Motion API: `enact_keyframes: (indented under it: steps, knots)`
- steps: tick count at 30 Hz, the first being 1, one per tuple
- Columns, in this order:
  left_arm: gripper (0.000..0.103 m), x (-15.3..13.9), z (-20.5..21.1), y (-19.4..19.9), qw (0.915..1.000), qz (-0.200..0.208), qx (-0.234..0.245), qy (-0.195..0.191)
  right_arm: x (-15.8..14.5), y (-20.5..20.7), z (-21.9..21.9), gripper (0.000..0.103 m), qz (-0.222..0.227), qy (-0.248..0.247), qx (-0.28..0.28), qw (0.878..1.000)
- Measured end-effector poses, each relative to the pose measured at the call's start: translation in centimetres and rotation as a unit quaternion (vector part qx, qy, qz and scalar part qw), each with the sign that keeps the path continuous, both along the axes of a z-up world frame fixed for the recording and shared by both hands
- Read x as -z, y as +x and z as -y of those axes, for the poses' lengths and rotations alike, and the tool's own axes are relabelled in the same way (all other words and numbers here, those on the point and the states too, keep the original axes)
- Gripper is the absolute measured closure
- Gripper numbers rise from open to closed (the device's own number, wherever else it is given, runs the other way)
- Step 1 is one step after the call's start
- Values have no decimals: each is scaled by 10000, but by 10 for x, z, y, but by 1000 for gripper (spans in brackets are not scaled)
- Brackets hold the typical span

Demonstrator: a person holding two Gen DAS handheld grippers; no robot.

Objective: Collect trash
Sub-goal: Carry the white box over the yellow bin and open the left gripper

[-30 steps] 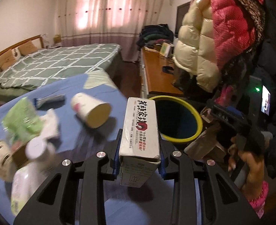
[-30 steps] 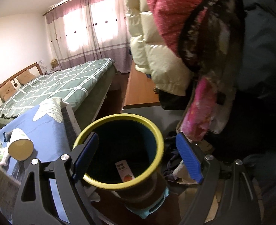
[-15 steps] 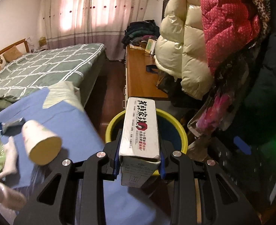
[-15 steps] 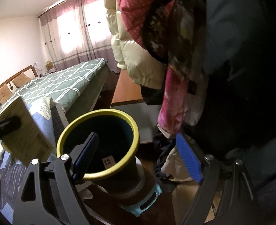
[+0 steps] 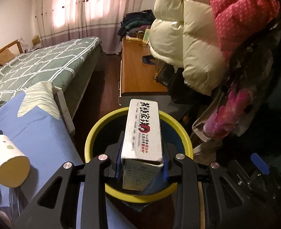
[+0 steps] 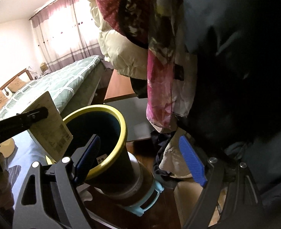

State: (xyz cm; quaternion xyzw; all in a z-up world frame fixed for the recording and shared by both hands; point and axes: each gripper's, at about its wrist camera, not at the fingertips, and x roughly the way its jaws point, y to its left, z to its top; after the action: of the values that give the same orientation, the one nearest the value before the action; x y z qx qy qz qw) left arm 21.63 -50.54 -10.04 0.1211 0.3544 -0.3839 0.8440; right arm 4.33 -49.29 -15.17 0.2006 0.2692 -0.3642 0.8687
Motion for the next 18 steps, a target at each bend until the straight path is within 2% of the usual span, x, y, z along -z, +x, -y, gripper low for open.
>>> enact_keyframes:
  steps: [11, 14, 18]
  knots:
    - [70, 1, -5, -1, 9999, -105, 41, 28, -1, 3, -3, 23, -6, 30, -74, 10000]
    - [29, -10, -14, -6, 9998, 122, -69, -160, -4, 4, -7, 23, 12, 15, -116, 9999]
    - [28, -31, -24, -13, 9977, 587, -172, -278, -6, 3, -11, 23, 51, 16, -155, 9999]
